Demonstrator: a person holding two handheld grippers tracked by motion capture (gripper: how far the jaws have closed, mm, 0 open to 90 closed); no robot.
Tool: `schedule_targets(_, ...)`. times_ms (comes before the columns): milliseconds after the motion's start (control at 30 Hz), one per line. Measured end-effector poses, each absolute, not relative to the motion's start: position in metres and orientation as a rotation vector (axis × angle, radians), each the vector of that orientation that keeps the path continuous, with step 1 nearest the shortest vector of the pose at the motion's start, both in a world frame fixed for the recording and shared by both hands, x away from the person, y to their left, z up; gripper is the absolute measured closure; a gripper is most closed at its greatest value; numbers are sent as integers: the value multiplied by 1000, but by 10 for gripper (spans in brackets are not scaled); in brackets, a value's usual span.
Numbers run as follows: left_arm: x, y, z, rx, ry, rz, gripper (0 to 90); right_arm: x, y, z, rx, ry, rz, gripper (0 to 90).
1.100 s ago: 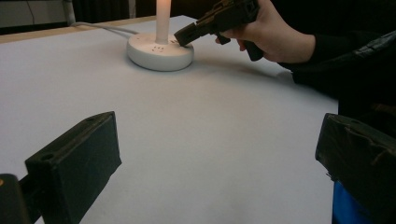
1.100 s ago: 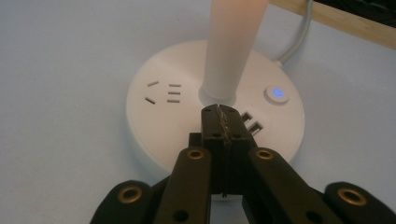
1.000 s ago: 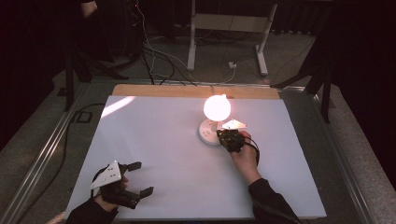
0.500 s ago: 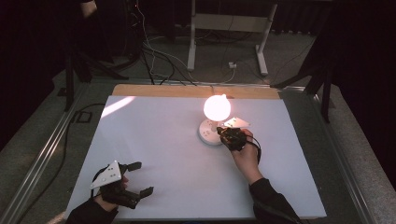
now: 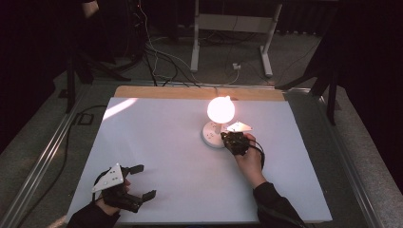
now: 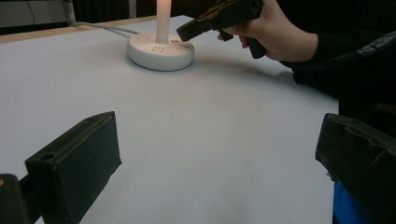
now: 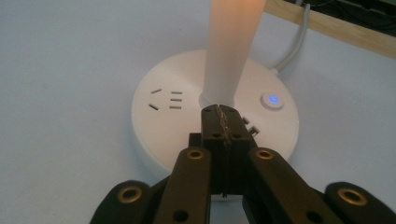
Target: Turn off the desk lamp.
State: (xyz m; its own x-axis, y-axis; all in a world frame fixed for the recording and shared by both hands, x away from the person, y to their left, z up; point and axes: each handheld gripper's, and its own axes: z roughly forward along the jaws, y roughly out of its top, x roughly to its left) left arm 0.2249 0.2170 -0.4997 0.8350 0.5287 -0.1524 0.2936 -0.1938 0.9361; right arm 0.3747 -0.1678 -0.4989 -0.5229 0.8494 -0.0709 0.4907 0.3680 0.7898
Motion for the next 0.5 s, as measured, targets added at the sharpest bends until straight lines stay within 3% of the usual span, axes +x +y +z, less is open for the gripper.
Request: schedule_targets(500,225,217,-500,1795,630,239,6,375,-166,-505,1149,2166,987,899)
